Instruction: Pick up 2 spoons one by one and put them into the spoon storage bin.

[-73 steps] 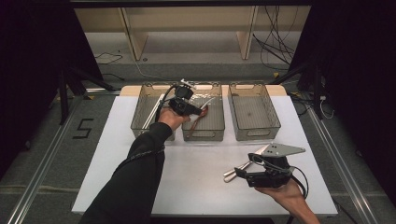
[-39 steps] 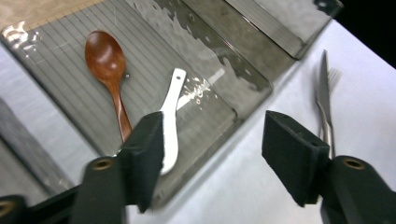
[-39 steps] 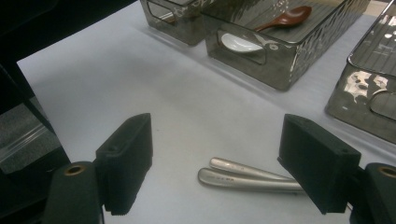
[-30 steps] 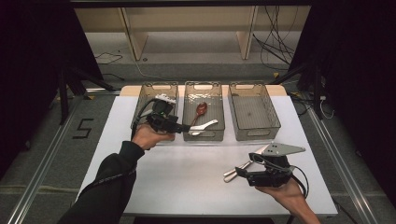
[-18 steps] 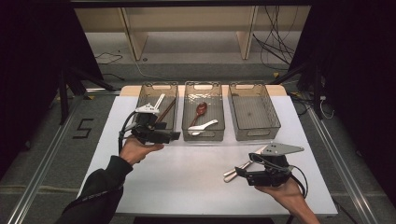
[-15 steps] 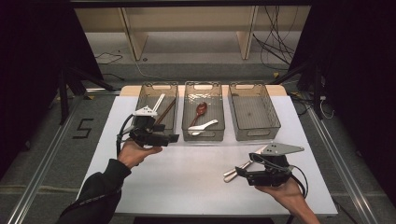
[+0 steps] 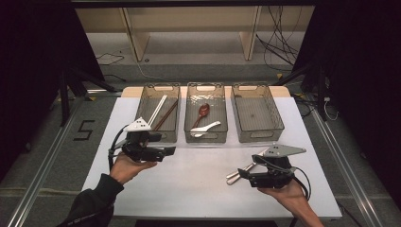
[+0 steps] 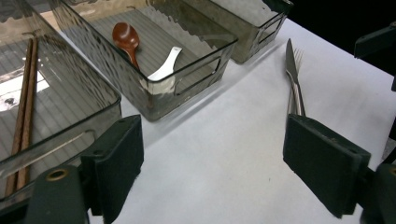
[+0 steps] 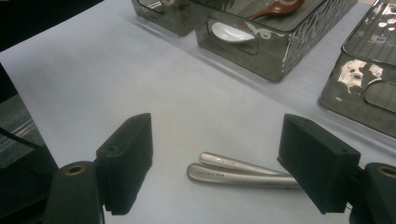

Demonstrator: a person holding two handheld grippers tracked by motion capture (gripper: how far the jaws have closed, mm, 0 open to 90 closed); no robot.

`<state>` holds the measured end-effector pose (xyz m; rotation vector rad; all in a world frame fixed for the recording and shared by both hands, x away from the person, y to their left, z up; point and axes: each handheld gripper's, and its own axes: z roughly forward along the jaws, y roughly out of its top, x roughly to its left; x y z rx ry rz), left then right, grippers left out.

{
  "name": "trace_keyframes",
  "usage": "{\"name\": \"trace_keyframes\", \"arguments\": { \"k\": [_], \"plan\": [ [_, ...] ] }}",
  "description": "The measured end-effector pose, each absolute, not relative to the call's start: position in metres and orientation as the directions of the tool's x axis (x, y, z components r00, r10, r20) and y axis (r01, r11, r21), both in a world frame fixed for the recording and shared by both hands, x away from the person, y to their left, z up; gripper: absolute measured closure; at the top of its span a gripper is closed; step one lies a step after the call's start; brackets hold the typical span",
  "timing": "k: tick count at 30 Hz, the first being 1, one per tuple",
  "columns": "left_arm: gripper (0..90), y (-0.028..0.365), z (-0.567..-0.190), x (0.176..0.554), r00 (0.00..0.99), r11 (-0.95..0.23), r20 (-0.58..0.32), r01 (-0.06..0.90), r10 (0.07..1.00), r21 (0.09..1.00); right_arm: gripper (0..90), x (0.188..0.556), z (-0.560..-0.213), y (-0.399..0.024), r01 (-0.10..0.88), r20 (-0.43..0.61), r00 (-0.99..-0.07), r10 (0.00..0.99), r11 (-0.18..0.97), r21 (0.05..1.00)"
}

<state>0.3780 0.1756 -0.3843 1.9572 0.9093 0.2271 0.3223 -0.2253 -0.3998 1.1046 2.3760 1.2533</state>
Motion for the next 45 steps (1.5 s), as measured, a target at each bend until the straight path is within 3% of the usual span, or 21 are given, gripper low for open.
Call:
{"name": "trace_keyframes", "arguments": {
  "k": [32,45],
  "plan": [
    [15.2,0.184,-0.384,0.343,0.701,-0.229,-0.209,0.475,0.681,0.850,50.2,0.359,-0.423,-0.219,0.586,0.146,-0.636,0.757,0.351,0.731],
    [15.2,0.180,-0.392,0.335,0.712,-0.254,-0.190,0.467,0.676,0.847,66.7,0.372,-0.435,-0.208,0.604,0.150,-0.655,0.740,0.394,0.693]
  ]
}}
